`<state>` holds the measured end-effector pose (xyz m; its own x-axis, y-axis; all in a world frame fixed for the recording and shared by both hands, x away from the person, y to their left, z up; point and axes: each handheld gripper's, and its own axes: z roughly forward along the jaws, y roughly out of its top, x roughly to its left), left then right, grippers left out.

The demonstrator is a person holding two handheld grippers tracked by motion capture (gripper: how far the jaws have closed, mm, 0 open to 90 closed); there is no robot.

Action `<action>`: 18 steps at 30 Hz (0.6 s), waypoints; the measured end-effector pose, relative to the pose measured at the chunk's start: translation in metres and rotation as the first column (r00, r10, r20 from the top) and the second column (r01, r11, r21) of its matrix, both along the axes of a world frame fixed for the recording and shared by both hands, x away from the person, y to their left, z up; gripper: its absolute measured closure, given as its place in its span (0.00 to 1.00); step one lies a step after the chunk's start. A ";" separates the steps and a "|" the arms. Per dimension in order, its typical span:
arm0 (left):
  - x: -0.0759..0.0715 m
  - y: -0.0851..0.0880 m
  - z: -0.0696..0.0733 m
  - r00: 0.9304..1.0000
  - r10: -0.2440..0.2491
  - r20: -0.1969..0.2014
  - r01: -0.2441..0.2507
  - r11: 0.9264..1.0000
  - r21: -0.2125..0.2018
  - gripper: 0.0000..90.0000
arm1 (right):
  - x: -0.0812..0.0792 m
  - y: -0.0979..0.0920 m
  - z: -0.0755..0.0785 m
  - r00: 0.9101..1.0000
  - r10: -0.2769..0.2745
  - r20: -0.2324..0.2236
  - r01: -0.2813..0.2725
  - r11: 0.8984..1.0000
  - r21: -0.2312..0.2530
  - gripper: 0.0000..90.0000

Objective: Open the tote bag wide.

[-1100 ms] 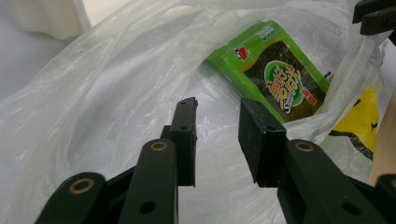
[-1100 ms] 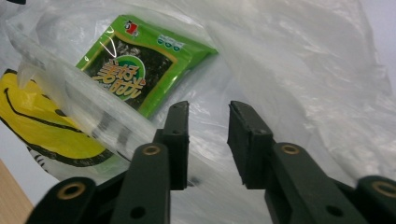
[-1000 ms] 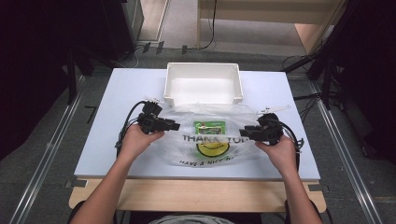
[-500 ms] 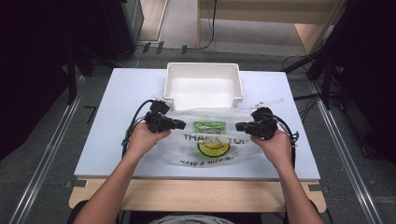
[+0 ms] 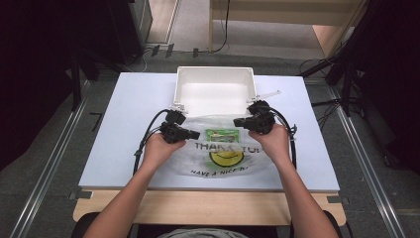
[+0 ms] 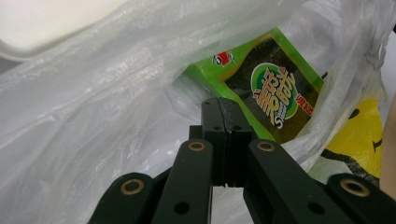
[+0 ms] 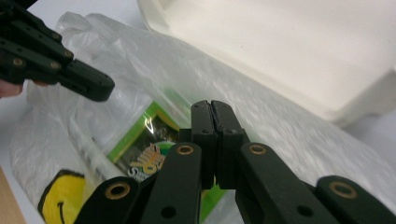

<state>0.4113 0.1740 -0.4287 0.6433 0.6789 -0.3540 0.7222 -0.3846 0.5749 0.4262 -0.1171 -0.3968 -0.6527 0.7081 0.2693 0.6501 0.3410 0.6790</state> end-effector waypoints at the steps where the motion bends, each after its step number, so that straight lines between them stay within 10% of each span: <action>1: -0.001 0.000 -0.001 1.000 0.002 -0.002 -0.002 1.000 0.000 1.00 | 0.003 0.003 0.000 1.000 0.004 0.006 -0.004 1.000 -0.007 1.00; 18: -0.015 -0.005 -0.011 0.999 -0.039 -0.031 0.039 0.999 0.013 1.00 | 0.045 0.017 -0.034 0.999 -0.030 -0.038 0.027 0.998 -0.064 1.00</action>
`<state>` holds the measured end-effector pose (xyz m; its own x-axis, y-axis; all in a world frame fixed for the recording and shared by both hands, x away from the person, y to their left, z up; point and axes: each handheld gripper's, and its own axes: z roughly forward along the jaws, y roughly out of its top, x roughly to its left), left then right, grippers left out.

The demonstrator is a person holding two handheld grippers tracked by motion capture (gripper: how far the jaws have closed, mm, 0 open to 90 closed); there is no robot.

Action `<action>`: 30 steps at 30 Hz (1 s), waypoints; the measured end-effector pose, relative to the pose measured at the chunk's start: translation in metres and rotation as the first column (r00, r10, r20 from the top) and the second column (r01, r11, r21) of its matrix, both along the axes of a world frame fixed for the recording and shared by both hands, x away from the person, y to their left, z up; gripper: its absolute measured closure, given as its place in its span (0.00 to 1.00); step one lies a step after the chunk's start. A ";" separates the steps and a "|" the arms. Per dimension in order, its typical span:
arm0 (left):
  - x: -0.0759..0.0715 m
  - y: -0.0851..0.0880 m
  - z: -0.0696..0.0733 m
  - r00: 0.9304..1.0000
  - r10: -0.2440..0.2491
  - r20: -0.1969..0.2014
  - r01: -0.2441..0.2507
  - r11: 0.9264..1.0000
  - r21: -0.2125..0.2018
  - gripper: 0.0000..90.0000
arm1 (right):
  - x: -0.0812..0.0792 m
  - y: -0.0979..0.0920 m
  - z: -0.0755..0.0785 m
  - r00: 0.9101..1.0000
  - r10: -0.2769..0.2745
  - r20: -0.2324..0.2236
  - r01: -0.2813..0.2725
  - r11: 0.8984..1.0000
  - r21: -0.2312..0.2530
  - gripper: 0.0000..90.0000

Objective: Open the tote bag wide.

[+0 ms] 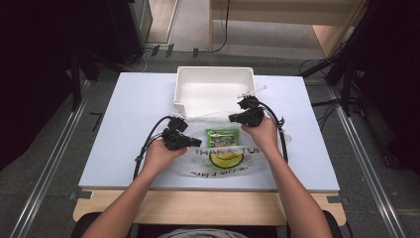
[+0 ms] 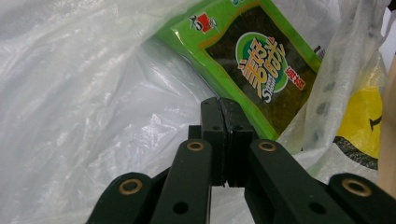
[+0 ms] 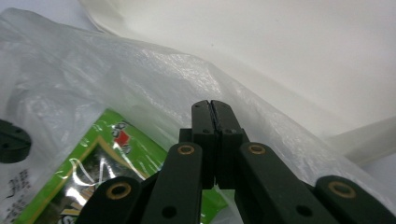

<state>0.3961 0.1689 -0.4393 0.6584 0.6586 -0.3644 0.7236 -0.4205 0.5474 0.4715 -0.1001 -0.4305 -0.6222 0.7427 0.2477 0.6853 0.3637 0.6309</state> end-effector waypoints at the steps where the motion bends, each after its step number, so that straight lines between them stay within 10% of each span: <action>1: -0.001 0.000 -0.001 1.000 0.006 0.000 -0.006 1.000 -0.007 0.99 | 0.002 0.000 -0.003 1.000 -0.006 -0.009 0.006 1.000 0.002 1.00; 16: -0.011 0.000 -0.008 1.000 -0.013 -0.028 0.012 0.999 -0.036 1.00 | 0.007 -0.003 -0.031 0.998 -0.006 -0.065 0.005 1.000 -0.017 1.00; 30: -0.025 -0.001 -0.015 0.998 -0.045 -0.051 0.041 0.997 -0.066 0.99 | 0.005 -0.001 -0.036 1.000 0.000 -0.029 -0.002 0.999 -0.047 1.00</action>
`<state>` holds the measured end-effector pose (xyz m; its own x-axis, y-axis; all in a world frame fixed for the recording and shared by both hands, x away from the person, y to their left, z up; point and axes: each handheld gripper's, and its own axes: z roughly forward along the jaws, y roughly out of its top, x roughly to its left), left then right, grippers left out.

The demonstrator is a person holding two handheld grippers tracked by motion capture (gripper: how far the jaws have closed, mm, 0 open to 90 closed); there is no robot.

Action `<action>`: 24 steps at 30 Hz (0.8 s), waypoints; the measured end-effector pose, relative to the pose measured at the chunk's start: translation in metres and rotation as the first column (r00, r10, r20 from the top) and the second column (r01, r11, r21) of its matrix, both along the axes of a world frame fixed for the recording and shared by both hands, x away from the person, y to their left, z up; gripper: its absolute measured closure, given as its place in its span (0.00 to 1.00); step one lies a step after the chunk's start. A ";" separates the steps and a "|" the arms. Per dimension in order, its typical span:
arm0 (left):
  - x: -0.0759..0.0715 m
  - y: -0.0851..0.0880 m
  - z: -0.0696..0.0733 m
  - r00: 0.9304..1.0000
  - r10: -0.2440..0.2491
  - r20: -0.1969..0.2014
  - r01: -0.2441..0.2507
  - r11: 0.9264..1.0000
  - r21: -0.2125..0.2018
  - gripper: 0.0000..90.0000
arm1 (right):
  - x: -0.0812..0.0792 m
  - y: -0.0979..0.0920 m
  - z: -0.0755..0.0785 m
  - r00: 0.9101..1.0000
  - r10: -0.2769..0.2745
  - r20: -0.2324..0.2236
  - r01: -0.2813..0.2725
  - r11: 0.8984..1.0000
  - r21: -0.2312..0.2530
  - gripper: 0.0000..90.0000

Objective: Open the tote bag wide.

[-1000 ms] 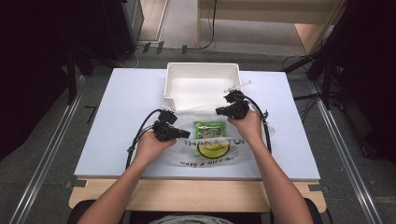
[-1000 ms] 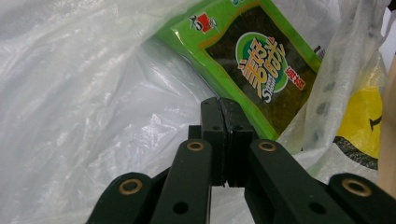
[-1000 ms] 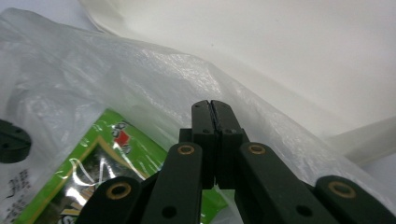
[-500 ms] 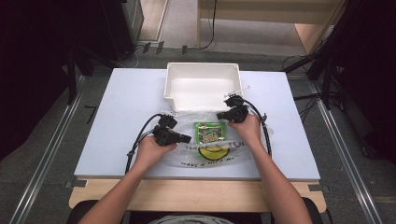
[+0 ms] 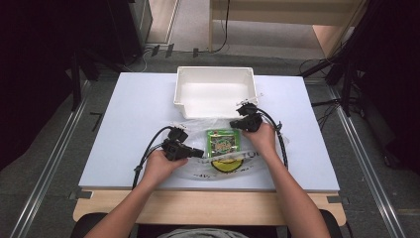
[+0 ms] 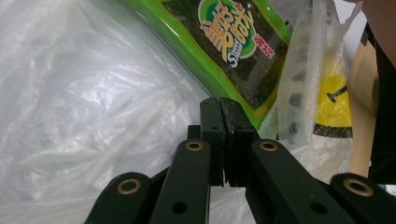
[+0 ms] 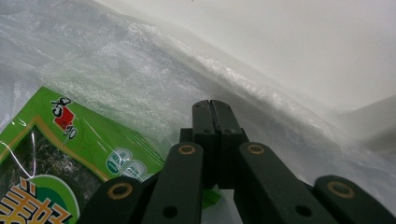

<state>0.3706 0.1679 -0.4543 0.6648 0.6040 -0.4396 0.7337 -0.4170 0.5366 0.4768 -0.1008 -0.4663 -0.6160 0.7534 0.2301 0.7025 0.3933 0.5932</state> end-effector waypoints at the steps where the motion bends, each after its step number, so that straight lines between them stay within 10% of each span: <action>1: -0.002 -0.001 -0.001 1.000 -0.001 -0.002 0.001 1.000 0.001 0.99 | 0.000 0.000 0.000 1.000 0.000 0.004 0.000 1.000 0.002 1.00; 24: -0.040 0.000 -0.011 0.996 -0.087 -0.013 0.087 0.996 -0.003 0.99 | 0.000 0.000 -0.001 1.000 -0.001 0.010 0.001 1.000 0.006 1.00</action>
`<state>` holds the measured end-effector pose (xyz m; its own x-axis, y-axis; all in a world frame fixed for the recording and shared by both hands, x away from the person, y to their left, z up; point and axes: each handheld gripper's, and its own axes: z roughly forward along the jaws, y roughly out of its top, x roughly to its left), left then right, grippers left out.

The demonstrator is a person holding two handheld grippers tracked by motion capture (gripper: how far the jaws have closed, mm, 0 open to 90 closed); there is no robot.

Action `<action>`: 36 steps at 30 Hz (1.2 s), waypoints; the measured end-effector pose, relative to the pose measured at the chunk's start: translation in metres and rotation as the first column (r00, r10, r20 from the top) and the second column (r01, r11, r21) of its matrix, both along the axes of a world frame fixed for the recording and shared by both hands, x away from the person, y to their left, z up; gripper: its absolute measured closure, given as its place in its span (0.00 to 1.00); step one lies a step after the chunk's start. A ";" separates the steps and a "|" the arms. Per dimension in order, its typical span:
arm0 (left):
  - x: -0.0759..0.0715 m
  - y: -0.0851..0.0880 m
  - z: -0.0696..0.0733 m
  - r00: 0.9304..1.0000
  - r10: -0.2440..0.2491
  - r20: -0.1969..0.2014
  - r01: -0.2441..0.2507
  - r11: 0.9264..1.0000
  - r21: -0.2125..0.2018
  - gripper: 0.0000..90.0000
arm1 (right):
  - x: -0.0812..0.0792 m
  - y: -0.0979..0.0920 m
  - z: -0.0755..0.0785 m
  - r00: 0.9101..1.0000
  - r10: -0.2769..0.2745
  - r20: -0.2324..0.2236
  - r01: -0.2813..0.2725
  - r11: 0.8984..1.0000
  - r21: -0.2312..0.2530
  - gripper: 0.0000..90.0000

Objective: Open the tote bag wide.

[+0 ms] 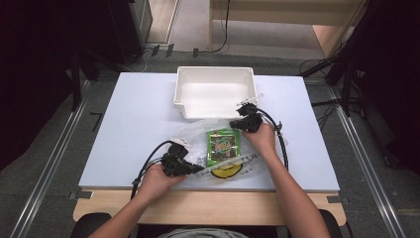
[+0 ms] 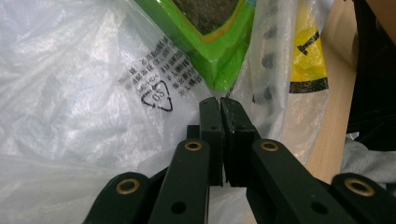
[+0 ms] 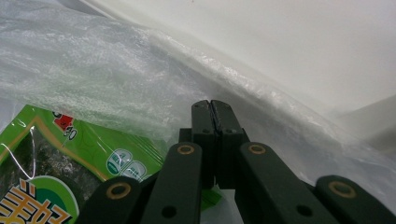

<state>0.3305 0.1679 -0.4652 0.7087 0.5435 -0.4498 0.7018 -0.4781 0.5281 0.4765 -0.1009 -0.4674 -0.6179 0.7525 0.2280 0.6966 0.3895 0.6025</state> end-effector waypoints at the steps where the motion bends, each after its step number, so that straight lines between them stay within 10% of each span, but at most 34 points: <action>1: -0.001 0.000 0.000 1.000 -0.004 0.001 0.004 1.000 0.002 0.99 | 0.000 0.000 0.000 1.000 0.001 0.001 -0.001 1.000 -0.003 1.00; 26: -0.035 0.015 -0.003 0.998 -0.058 -0.029 0.057 0.998 -0.004 0.99 | -0.002 0.001 0.000 1.000 -0.009 0.012 0.009 1.000 -0.007 1.00; 36: -0.028 0.020 0.004 1.000 0.003 0.025 -0.002 1.000 -0.028 0.90 | -0.006 0.005 0.007 1.000 0.003 0.012 -0.003 1.000 0.012 0.98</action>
